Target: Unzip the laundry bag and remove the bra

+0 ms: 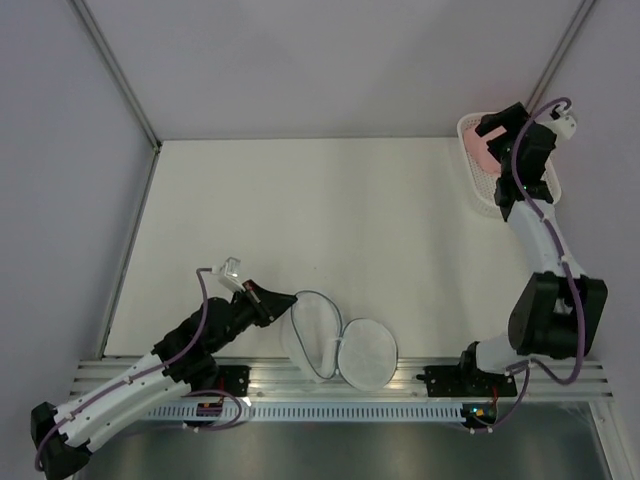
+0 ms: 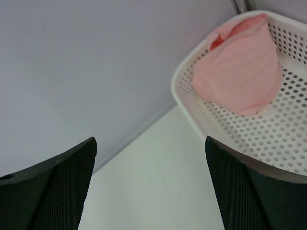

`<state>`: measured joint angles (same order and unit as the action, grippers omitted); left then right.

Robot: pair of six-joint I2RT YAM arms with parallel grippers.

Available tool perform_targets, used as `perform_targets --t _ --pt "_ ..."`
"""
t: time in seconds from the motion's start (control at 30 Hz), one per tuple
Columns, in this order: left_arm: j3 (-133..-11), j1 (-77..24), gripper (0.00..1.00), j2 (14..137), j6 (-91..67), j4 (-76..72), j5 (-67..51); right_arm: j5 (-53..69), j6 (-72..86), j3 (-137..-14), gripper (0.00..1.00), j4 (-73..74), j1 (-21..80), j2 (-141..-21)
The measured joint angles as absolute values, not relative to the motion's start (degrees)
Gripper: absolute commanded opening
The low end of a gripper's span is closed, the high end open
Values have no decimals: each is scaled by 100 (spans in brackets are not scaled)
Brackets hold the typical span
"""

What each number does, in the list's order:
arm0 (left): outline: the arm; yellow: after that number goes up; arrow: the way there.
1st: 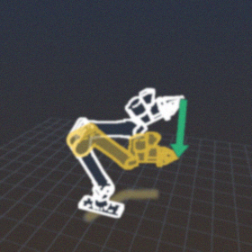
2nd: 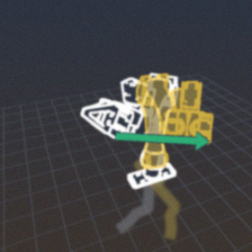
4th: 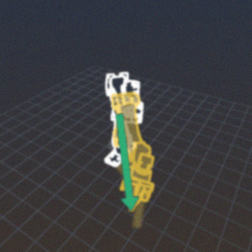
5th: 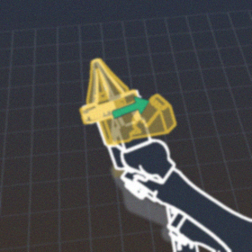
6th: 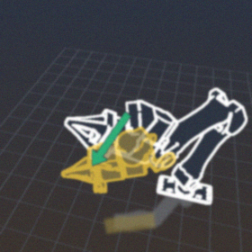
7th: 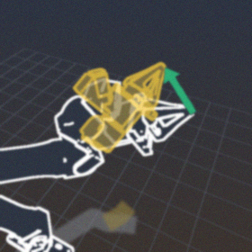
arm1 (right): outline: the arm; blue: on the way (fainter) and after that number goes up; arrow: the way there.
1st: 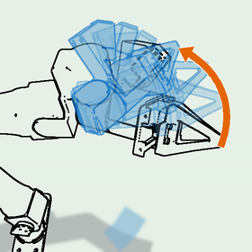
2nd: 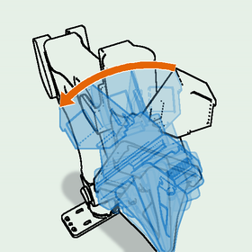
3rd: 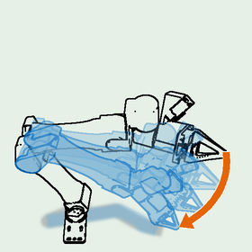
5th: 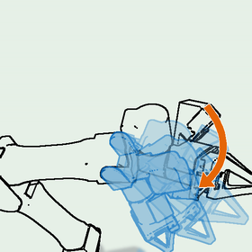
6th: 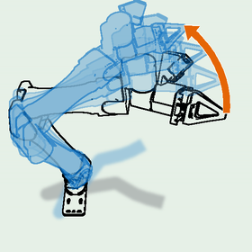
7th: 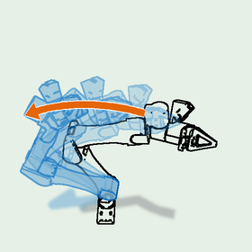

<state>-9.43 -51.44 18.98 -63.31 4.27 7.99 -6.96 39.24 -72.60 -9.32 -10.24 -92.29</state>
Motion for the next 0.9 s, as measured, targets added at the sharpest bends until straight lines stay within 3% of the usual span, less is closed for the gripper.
perform_targets --t 0.23,0.47,0.63,0.9 --pt "-943 -5142 2 1304 -6313 884 1194 -1251 3686 -5758 93 -668 552 -6541" --pt "-810 -5135 2 403 -6501 1625 1573 -1293 4010 -3913 88 864 2062 -4897" --pt "-587 -5133 2 51 -6899 1922 1922 -1313 4488 -3284 89 1527 3553 -4786" --pt "-591 -5129 2 43 -7332 1944 2445 -2222 5548 -3111 91 2078 6156 -5734"
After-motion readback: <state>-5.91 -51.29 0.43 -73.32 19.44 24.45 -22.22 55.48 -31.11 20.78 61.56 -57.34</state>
